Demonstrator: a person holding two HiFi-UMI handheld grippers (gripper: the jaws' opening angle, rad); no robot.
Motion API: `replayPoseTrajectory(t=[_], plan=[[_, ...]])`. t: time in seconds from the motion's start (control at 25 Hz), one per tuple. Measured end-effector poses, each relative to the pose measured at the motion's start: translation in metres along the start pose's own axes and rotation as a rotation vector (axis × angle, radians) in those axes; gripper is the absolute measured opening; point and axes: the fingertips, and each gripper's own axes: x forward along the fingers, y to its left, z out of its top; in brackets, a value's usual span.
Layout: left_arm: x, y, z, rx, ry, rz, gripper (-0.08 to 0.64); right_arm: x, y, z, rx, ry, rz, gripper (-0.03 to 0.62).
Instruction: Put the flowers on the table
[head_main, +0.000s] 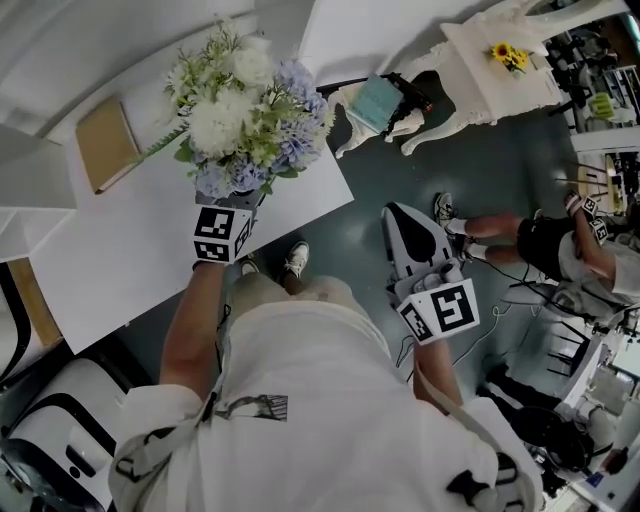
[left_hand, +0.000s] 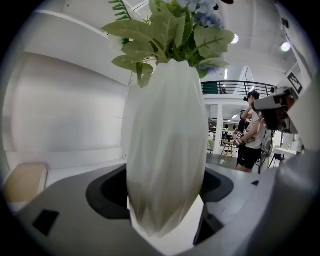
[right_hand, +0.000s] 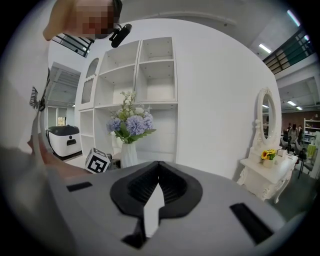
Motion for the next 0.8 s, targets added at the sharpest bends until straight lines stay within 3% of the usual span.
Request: replayPoseTrajectory(t=[0.8], plan=[[-0.003, 0.003, -0.002, 0.042, 0.003, -0.064, 0.393, -0.060, 0.047, 0.008, 0.022, 0.099, -0.108, 0.010]])
